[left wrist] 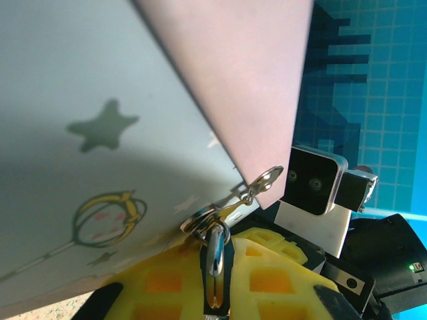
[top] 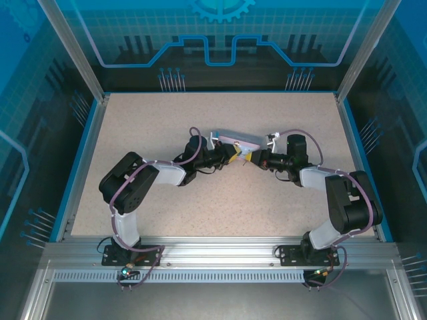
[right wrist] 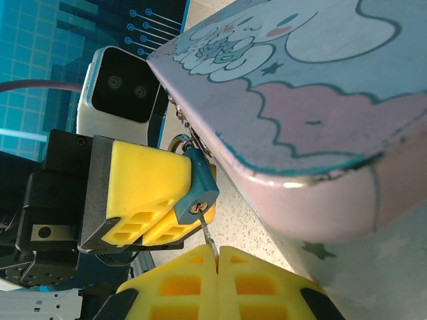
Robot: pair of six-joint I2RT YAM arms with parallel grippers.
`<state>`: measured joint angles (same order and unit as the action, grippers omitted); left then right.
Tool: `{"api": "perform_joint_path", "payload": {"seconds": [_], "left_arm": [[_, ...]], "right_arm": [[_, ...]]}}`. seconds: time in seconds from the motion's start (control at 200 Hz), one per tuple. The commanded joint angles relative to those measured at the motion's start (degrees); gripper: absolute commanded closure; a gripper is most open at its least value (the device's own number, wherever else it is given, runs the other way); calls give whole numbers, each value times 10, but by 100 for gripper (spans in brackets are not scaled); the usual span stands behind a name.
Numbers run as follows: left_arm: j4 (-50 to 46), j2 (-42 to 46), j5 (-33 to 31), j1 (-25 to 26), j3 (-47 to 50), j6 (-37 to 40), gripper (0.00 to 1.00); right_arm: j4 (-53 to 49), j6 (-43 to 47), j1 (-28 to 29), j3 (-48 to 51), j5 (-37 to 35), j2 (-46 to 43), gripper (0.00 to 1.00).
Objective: Unlock the padlock with the key
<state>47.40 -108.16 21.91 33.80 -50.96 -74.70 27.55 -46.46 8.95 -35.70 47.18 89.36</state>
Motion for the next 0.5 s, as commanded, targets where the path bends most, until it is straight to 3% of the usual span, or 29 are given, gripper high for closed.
{"api": "perform_joint_path", "payload": {"seconds": [0.0, 0.495], "left_arm": [[36, 2, 21, 3, -11, 2, 100], [35, -3, 23, 4, -14, -2, 100]], "right_arm": [[10, -1, -8, -10, -7, -10, 100], [21, -9, -9, -14, -6, -13, 100]]}}
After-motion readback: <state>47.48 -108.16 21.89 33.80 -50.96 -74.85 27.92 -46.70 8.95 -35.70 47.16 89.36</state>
